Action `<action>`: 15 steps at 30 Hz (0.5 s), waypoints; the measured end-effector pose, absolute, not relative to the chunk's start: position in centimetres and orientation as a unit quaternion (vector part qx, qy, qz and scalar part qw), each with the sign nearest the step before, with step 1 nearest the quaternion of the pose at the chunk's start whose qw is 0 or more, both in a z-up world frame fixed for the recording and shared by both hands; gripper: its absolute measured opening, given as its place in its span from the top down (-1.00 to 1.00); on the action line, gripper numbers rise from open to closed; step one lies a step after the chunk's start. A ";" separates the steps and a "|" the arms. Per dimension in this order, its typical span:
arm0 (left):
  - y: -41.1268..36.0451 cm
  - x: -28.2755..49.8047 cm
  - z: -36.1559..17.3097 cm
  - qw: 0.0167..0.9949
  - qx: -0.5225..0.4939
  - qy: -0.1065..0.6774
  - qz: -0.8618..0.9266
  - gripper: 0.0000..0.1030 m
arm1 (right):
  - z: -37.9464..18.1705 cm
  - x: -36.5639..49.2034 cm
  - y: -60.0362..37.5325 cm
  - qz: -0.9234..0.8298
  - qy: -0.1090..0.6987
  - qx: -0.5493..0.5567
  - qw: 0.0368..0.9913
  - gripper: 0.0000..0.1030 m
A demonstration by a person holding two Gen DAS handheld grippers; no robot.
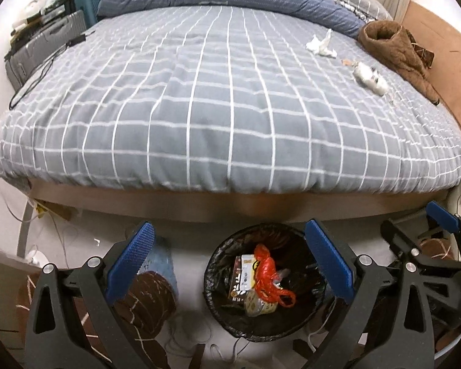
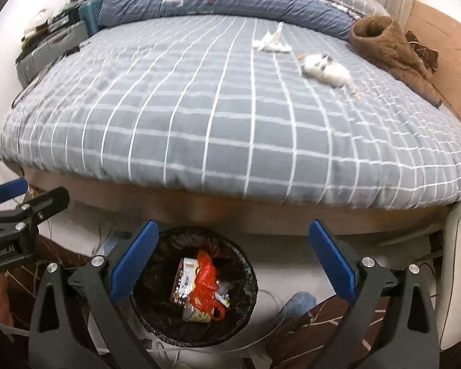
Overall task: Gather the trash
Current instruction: 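Raise both tools from the bin back toward the bed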
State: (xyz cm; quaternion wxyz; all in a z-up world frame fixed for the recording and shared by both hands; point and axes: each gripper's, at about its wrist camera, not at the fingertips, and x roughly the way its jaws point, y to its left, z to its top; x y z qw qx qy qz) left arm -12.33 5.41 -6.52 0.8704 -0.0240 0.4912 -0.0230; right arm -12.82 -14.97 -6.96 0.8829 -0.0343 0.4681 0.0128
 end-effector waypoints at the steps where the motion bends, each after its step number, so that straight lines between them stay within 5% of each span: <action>1: 5.3 -12.2 -6.1 0.872 -0.023 0.488 -0.025 -0.89 | -6.5 -12.7 -15.2 0.011 0.465 -0.031 0.885 -0.84; 15: 3.4 -8.1 -1.2 0.892 -0.029 0.449 -0.046 -0.89 | -1.1 -9.1 -19.4 -0.030 0.426 -0.020 0.904 -0.84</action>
